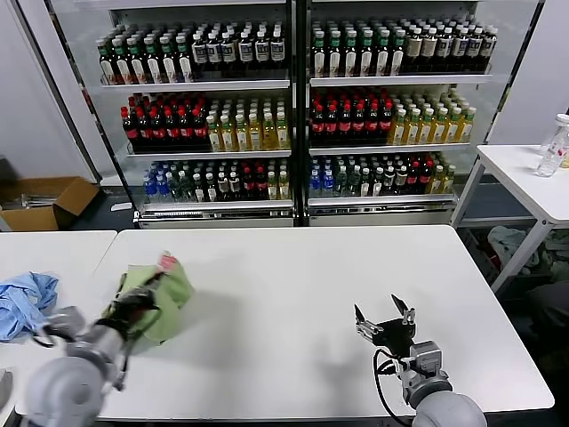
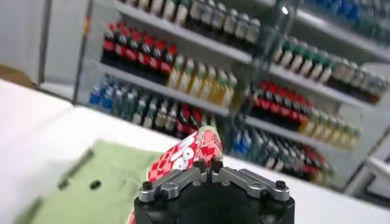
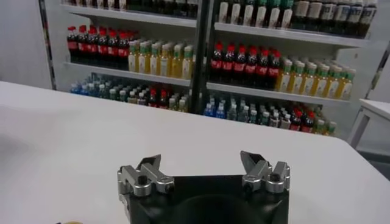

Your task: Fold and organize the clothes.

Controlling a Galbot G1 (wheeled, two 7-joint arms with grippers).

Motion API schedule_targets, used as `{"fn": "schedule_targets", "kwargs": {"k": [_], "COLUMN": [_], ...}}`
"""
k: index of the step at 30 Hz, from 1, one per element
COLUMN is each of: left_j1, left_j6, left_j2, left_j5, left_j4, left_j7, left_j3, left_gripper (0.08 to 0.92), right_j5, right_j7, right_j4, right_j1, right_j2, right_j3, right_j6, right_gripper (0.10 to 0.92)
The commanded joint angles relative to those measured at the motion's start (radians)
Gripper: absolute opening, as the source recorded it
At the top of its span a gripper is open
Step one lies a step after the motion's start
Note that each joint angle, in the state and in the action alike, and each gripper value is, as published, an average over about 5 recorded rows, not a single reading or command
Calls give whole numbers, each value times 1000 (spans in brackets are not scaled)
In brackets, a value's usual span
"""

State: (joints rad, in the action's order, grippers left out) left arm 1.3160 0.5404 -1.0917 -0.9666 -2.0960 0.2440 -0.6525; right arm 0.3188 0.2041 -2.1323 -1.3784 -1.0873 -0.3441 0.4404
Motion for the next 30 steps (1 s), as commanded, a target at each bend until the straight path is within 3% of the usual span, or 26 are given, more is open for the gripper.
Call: {"fn": "schedule_targets", "kwargs": {"k": [1, 11, 16, 23, 30], "left_j1": [-156, -282, -317, -267, -143], "left_j6": [25, 10, -65, -163, -197], "left_j2": [-202, -279, -297, -272, -207], "left_j5": [238, 294, 315, 291, 347], "left_j4": [21, 267, 325, 187, 65], "left_j7": [111, 129, 48, -73, -24], "left_j3": [438, 579, 584, 533, 328], "left_gripper": [91, 91, 106, 280, 487], "right_j5": [-33, -24, 0, 86, 292], "right_j7": [-5, -12, -16, -23, 17], "right_j4": [5, 25, 34, 45, 139], "right_j1": [6, 39, 59, 99, 262], "right_j2": [-1, 15, 24, 19, -75], "right_j3": [4, 4, 7, 42, 259], "right_j6": [-15, -26, -24, -22, 12], "right_gripper": [823, 823, 823, 823, 823]}}
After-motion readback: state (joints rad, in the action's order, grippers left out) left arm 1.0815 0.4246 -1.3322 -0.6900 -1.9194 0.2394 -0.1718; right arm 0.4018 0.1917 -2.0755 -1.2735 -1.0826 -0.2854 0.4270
